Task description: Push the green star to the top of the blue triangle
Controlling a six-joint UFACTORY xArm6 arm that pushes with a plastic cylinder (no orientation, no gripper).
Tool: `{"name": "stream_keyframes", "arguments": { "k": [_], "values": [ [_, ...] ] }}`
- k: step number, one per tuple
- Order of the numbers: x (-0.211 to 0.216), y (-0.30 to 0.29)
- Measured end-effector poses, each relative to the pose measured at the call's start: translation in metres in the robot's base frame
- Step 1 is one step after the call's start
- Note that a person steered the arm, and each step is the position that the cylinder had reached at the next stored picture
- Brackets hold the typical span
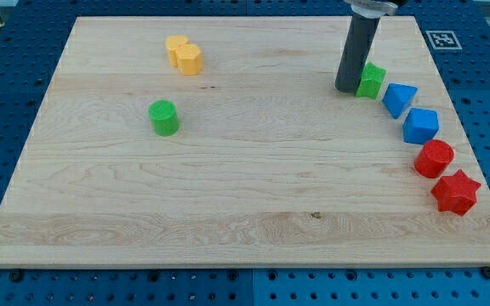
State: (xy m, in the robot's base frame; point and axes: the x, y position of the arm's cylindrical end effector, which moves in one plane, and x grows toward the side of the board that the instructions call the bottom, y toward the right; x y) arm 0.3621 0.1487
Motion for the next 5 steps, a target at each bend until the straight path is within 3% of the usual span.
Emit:
{"name": "stream_keyframes", "arguments": {
  "k": [3,5],
  "values": [
    [-0.013,0.018],
    [0.002,-0.02]
  ]
}}
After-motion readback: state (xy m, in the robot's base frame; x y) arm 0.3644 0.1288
